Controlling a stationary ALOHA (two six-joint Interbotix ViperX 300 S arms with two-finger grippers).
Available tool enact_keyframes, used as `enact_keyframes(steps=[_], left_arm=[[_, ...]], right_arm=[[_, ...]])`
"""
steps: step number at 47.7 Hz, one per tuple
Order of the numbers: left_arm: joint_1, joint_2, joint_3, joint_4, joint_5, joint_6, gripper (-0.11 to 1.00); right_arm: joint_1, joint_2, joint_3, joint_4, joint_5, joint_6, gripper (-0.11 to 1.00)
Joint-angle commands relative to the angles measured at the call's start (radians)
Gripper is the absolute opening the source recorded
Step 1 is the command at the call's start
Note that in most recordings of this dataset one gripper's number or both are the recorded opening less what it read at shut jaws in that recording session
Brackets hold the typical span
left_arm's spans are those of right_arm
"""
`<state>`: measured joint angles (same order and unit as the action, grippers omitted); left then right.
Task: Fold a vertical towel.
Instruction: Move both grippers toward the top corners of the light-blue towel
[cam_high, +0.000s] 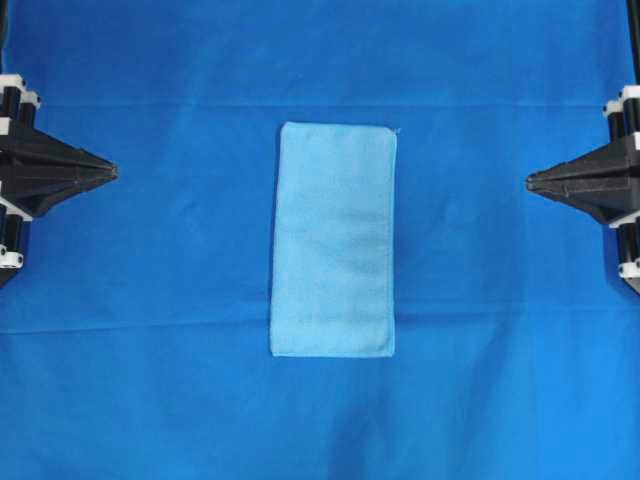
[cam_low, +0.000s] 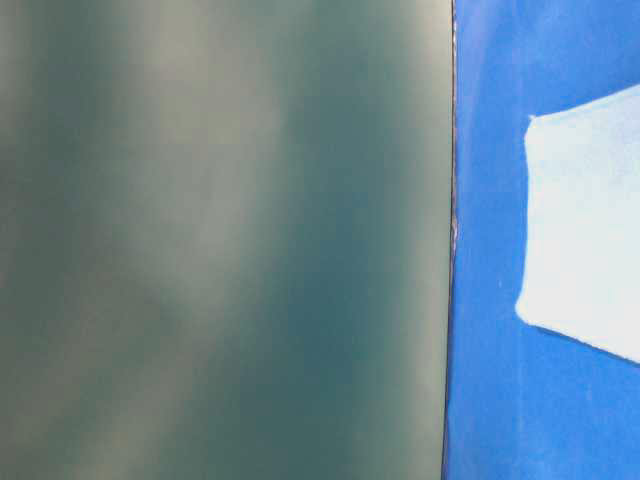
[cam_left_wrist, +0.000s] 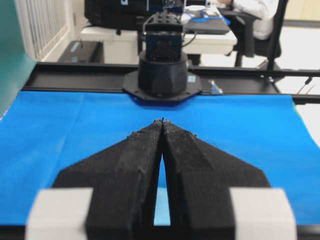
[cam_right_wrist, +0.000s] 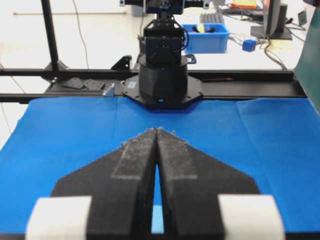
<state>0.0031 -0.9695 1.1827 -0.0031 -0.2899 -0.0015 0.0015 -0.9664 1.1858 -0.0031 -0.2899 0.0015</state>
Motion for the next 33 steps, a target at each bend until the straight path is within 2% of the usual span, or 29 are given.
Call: enact_keyframes(steps=[1, 8, 17, 31, 33], left_arm=[[-0.003, 0.031, -0.035, -0.048, 0.000, -0.032, 0.00], [0.009, 0.095, -0.041, -0.041, -0.023, -0.048, 0.00], [0.057, 0.229, -0.052, -0.043, -0.074, -0.052, 0.00], [0.169, 0.538, -0.152, -0.043, -0.081, -0.060, 0.01], [0.184, 0.586, -0.170, -0.043, -0.086, -0.060, 0.04]], right_arm=[[-0.003, 0.014, -0.031, 0.006, -0.008, 0.006, 0.00], [-0.038, 0.066, -0.054, 0.011, 0.035, 0.017, 0.00], [-0.132, 0.184, -0.083, 0.015, 0.054, 0.048, 0.00], [-0.265, 0.445, -0.137, 0.015, 0.064, 0.054, 0.01], [-0.287, 0.492, -0.156, 0.014, 0.078, 0.051, 0.01]])
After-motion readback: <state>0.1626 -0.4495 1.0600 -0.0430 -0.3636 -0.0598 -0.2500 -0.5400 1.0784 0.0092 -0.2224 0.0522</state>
